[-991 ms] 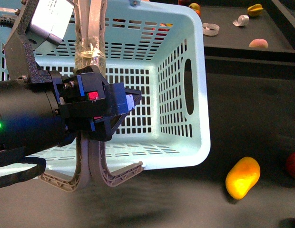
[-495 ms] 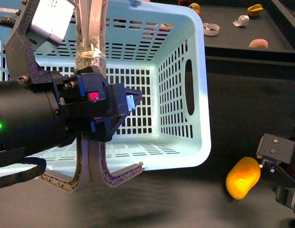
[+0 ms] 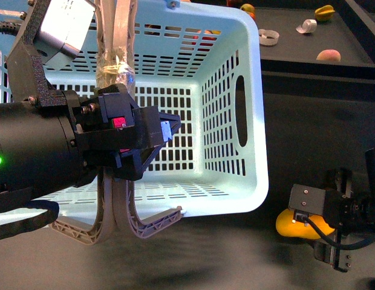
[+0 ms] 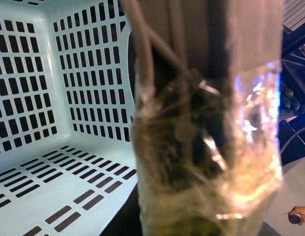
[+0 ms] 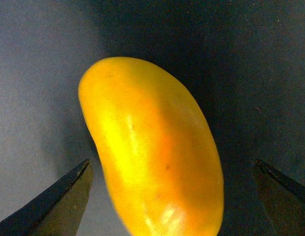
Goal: Pick mango with right arm and hold basket with left
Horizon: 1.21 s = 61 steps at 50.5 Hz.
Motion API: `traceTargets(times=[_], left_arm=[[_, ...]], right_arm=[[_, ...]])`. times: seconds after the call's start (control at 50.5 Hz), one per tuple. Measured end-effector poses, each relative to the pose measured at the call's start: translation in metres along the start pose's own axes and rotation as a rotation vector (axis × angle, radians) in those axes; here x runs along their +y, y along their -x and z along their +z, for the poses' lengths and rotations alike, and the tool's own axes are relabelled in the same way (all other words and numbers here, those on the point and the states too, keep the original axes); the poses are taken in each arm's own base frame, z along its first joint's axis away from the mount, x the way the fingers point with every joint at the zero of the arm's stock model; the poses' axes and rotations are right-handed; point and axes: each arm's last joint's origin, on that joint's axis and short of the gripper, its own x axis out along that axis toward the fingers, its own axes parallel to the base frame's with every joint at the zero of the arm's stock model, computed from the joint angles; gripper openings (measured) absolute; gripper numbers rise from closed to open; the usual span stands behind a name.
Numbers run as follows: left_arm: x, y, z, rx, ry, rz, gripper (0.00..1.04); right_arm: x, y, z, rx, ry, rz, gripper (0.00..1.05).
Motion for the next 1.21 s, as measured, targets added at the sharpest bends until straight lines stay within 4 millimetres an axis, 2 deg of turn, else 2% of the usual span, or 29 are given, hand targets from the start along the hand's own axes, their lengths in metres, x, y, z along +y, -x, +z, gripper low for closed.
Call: traceTargets(times=[0.159, 0.396, 0.654, 0.713, 0.951, 1.07, 1.209], left_arm=[[0.0, 0.0, 0.0, 0.0, 0.0, 0.0, 0.16], [0.0, 0.0, 0.0, 0.0, 0.0, 0.0, 0.16], [0.0, 0.0, 0.0, 0.0, 0.0, 0.0, 0.16], [0.0, 0.0, 0.0, 0.0, 0.0, 0.0, 0.16], [0.0, 0.0, 0.0, 0.0, 0.0, 0.0, 0.16], [0.0, 0.0, 0.0, 0.0, 0.0, 0.0, 0.16], [0.0, 0.0, 0.0, 0.0, 0.0, 0.0, 0.16]], right_arm=[[0.0, -0.014, 0.002, -0.007, -0.042, 0.016, 0.96], [0.004, -0.024, -0.003, 0.027, -0.095, 0.045, 0.95], [0.005, -0.024, -0.007, 0.038, -0.135, 0.035, 0.67], [0.005, -0.023, -0.007, 0.036, -0.144, 0.029, 0.64], [0.003, -0.003, -0.001, -0.011, -0.227, -0.03, 0.6], [-0.007, 0.018, 0.008, -0.071, -0.283, -0.12, 0.6], [-0.022, 0.052, 0.023, -0.196, -0.364, -0.231, 0.6]])
